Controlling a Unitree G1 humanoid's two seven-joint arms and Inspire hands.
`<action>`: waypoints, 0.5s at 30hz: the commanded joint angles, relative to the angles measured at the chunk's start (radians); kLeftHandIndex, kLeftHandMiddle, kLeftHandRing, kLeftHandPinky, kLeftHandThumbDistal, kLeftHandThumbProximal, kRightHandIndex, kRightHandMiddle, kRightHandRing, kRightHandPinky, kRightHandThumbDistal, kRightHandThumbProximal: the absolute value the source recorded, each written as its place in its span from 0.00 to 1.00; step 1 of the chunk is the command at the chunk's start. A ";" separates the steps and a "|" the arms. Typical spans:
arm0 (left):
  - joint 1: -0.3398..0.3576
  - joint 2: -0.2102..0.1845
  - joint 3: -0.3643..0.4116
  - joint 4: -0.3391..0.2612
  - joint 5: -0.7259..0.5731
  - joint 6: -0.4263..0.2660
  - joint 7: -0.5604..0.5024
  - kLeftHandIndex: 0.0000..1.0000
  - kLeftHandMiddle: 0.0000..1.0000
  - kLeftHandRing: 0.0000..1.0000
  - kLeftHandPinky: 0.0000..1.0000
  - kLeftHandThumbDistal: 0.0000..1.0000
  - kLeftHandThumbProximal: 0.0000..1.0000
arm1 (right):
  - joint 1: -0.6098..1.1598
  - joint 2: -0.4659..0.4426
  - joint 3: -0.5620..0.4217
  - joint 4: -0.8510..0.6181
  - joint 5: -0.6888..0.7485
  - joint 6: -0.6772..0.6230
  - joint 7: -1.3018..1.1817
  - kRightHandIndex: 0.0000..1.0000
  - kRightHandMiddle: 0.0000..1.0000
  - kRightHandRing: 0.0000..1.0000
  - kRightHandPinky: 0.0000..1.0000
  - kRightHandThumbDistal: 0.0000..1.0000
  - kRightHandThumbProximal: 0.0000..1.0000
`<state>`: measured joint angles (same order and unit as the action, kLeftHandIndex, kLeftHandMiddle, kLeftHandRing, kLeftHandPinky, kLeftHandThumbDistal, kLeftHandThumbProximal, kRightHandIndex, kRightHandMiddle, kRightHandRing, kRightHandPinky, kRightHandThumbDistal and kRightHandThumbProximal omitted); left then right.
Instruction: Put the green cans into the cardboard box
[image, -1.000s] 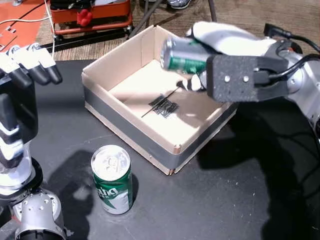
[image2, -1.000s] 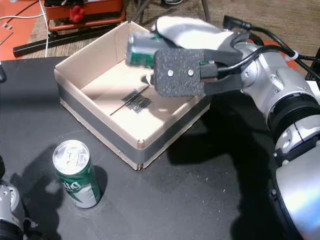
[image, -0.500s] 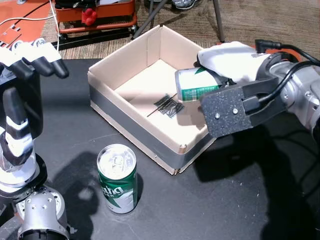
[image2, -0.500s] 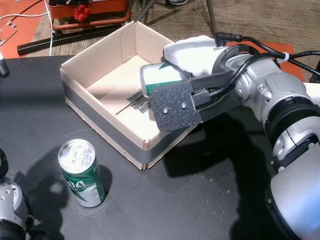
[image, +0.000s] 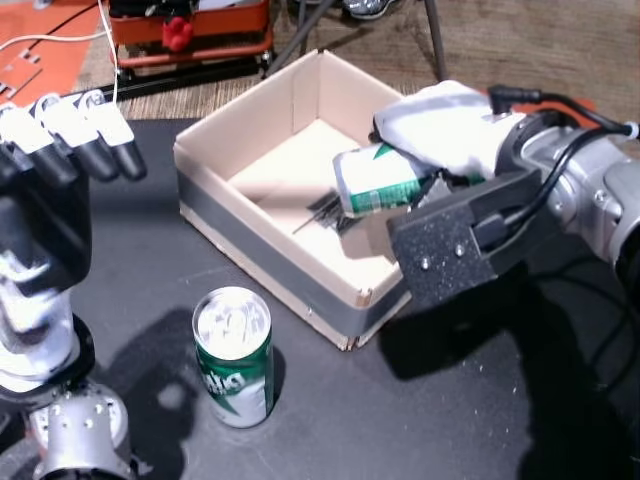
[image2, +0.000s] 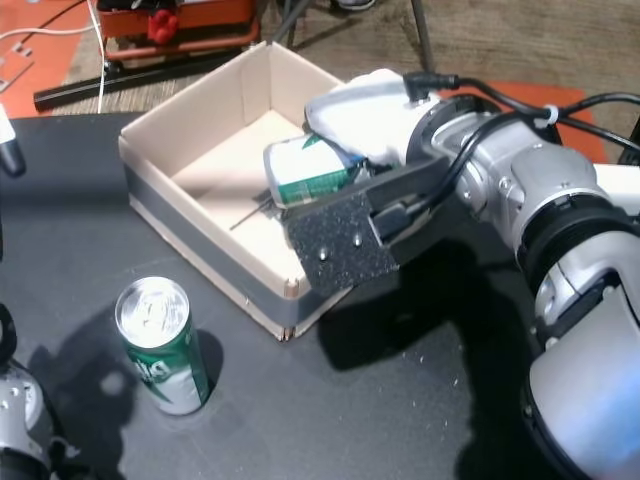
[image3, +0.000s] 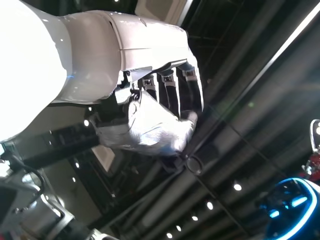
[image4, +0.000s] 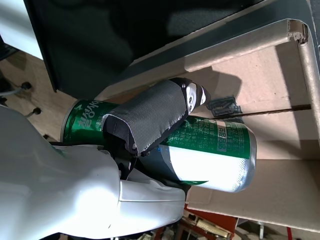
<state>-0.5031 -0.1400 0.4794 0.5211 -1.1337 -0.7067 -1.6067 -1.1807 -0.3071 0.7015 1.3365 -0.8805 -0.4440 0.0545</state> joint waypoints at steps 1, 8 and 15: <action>-0.015 -0.012 0.002 0.008 -0.003 -0.023 -0.008 0.32 0.44 0.50 0.62 0.31 0.06 | -0.043 0.000 0.006 -0.005 -0.004 -0.010 -0.022 0.23 0.26 0.28 0.29 0.59 0.00; -0.034 -0.021 -0.011 0.022 -0.031 -0.049 -0.008 0.32 0.43 0.49 0.62 0.28 0.08 | -0.055 0.013 0.002 -0.007 -0.001 -0.023 -0.055 0.10 0.16 0.21 0.26 0.52 0.00; -0.031 -0.033 -0.020 0.023 -0.046 -0.050 -0.008 0.34 0.46 0.51 0.64 0.30 0.08 | -0.066 0.038 0.004 -0.006 -0.001 -0.028 -0.063 0.10 0.13 0.17 0.22 0.50 0.00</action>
<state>-0.5421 -0.1603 0.4609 0.5411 -1.1813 -0.7596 -1.6068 -1.2195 -0.2768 0.7085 1.3369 -0.8875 -0.4640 0.0084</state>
